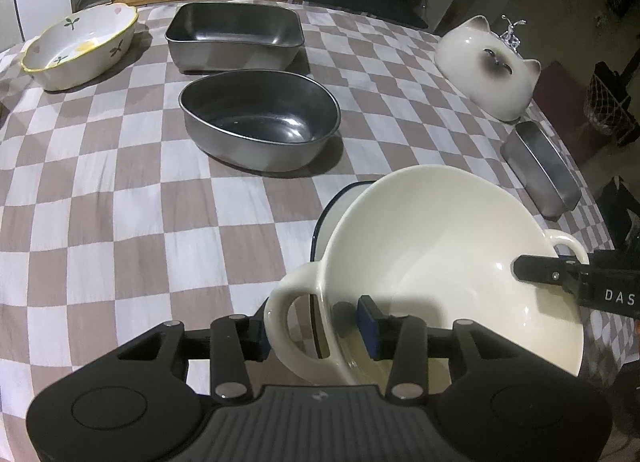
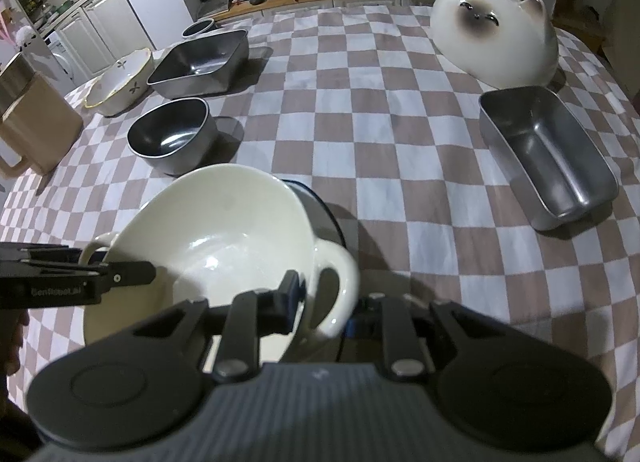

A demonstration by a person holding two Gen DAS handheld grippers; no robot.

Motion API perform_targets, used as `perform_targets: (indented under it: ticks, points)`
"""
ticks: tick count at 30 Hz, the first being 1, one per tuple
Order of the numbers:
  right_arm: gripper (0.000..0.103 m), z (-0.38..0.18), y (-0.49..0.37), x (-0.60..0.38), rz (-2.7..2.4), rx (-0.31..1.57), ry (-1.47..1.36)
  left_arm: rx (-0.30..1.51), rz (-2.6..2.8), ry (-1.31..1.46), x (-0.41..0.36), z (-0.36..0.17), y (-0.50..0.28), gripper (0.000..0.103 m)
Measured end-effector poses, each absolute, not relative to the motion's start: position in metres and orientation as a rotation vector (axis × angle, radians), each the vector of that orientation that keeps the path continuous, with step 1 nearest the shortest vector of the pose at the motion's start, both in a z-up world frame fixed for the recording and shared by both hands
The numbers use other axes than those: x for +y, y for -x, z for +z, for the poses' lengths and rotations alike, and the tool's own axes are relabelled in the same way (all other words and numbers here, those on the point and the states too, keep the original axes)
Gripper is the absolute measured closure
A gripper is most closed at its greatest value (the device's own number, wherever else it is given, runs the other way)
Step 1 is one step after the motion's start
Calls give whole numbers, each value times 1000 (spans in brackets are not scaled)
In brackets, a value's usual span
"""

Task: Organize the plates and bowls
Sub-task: 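Carry the cream bowl with both grippers over the white dark-rimmed plate, then lower the cream bowl onto the white plate and open both grippers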

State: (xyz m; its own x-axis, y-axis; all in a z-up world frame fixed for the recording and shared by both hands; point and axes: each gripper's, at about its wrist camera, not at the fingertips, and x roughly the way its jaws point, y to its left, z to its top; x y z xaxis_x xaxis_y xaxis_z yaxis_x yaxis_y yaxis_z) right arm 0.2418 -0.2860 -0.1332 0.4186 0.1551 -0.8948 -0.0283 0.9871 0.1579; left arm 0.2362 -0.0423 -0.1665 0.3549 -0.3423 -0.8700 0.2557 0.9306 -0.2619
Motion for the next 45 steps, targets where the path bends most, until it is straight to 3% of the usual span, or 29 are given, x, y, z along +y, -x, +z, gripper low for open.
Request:
perform_targets:
  ticks: [12, 42, 43, 45]
  points:
    - [74, -134, -243, -282, 123, 1150, -86, 1110, -397, -50, -53, -161, -232, 59]
    - [64, -136, -244, -272, 127, 1200, 76, 1134, -411, -39, -47, -163, -236, 50]
    - [53, -136, -244, -272, 125, 1201, 75, 1132, -411, -35, -47, -162, -236, 49]
    - [40, -135, -243, -268, 53, 1185, 177, 1130, -413, -36, -46, -161, -236, 48]
